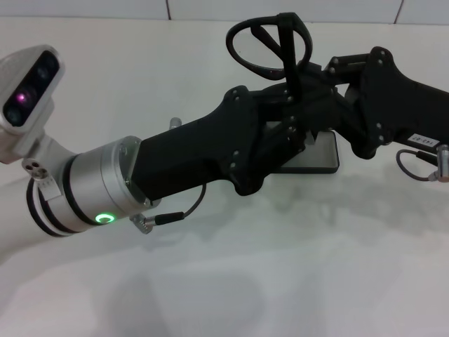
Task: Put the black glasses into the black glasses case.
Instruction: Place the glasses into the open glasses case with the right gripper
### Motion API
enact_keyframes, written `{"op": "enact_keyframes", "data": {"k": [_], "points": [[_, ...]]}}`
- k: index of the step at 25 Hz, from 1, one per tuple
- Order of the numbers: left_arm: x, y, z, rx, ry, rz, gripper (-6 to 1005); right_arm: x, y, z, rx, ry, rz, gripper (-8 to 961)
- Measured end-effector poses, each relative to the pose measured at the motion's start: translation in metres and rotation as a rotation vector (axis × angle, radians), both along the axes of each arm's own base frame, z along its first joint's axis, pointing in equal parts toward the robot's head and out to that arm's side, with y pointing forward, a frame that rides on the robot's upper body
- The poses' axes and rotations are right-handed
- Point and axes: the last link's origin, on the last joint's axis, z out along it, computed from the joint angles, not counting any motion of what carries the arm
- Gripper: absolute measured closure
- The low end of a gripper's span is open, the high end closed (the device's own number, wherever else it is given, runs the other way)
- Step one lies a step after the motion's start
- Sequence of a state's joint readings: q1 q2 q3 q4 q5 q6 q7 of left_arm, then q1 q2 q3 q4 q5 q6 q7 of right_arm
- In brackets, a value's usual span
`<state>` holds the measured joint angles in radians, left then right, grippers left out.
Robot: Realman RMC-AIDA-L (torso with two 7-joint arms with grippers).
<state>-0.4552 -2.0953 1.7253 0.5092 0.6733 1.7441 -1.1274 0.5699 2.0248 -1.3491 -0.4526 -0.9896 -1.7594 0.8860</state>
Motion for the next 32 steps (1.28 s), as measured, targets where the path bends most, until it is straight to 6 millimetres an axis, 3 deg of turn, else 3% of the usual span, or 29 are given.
{"op": "enact_keyframes", "data": {"k": [21, 29, 32], "points": [[-0.007, 0.0, 0.004, 0.017, 0.012, 0.005, 887, 0.005, 0.009, 0.004, 0.064, -0.037, -0.037, 889], [-0.041, -0.002, 0.044, 0.124, -0.024, 0.075, 887, 0.019, -0.002, 0.033, 0.137, -0.12, -0.052, 885], [-0.055, -0.009, 0.066, 0.18, -0.058, 0.081, 887, 0.022, -0.01, 0.033, 0.134, -0.228, -0.056, 883]]}}
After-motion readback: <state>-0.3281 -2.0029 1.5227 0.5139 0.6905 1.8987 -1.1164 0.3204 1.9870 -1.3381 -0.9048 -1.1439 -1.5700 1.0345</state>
